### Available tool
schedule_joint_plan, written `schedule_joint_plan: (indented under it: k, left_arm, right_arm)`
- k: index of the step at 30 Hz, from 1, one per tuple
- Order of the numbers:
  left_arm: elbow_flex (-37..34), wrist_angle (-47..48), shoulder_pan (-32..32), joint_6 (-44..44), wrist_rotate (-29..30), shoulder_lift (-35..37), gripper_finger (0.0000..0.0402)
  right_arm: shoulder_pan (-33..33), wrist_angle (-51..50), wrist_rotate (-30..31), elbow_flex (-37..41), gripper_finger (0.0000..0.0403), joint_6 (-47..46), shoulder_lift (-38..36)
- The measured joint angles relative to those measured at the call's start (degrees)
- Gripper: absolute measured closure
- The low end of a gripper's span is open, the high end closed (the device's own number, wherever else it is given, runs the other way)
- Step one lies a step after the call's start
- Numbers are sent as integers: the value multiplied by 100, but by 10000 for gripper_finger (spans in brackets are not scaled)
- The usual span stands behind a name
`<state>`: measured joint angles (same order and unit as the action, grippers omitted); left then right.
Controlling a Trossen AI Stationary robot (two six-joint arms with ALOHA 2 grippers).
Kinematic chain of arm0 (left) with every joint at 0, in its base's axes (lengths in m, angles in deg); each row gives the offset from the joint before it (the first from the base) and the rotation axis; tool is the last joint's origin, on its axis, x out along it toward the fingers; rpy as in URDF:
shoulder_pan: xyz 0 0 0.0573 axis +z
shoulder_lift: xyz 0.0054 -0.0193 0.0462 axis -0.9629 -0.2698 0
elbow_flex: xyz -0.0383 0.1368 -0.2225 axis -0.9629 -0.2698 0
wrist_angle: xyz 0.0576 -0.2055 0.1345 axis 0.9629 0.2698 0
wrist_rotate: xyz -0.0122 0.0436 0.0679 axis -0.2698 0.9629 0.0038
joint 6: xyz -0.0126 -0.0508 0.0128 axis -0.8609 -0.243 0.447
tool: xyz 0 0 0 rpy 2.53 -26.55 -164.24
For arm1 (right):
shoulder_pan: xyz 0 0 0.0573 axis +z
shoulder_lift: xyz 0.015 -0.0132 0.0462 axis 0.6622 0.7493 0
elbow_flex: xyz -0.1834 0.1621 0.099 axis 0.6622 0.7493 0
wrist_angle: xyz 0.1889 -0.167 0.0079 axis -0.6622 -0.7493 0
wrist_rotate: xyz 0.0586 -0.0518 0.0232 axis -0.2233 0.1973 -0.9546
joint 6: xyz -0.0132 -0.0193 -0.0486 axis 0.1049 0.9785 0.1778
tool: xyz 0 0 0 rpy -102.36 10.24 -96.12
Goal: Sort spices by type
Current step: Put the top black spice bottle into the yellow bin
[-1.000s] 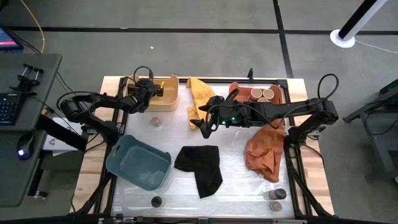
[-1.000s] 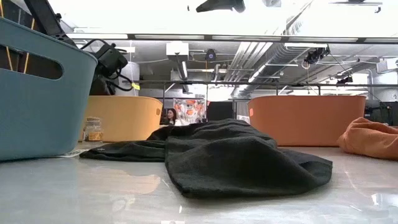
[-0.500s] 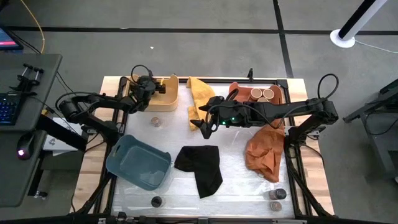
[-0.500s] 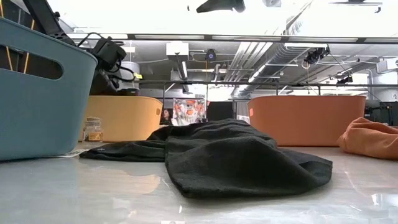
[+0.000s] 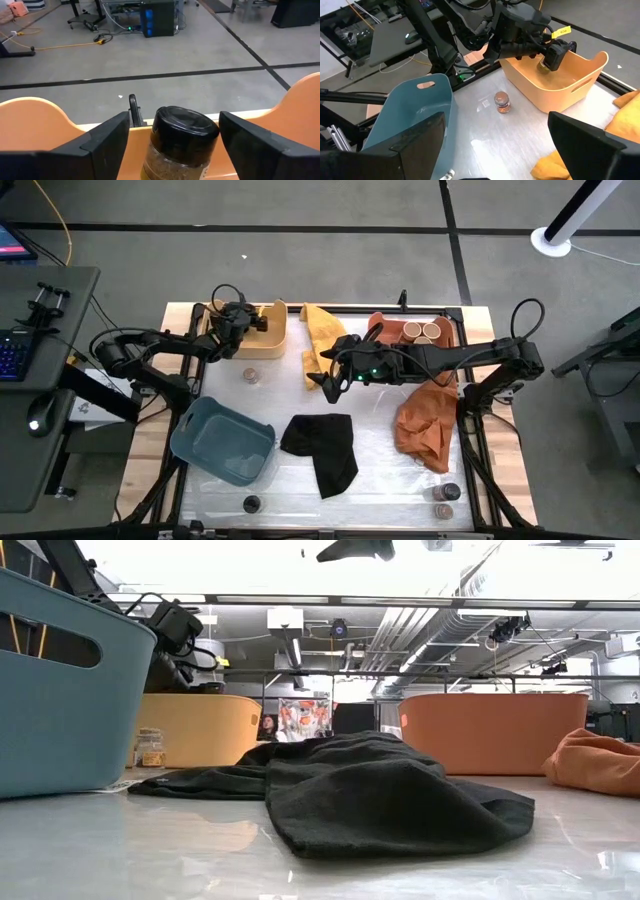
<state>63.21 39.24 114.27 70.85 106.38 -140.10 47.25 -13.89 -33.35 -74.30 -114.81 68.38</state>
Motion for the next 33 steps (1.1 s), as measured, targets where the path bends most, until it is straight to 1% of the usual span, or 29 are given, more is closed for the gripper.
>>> schedule_joint_plan:
  k: [3,8,14,20,23,27,30,33]
  left_arm:
    - [0,-21,0,22,2,-2,107]
    - [-2,-112,0,380,1,82,107]
    - [-2,-88,0,912,4,456,107]
    - [-2,-47,-48,1155,-48,856,107]
    - [-2,270,-170,1119,-613,1168,107]
    - [-2,1040,-303,1108,-1690,1643,107]
    - [-3,1539,-426,1058,-2233,1978,107]
    - [-2,2181,-544,809,-2724,2274,107]
  right_arm:
    - [0,0,0,0,55,0,0]
    - [0,-2,0,0,55,-2,0]
    - [0,-7,0,0,55,-2,0]
    - [0,-27,0,0,55,-2,0]
    - [0,-122,0,0,55,-1,0]
    - [0,-224,0,0,55,-2,0]
    - [0,-238,0,0,55,-1,0]
    - [-15,-238,0,0,55,-2,0]
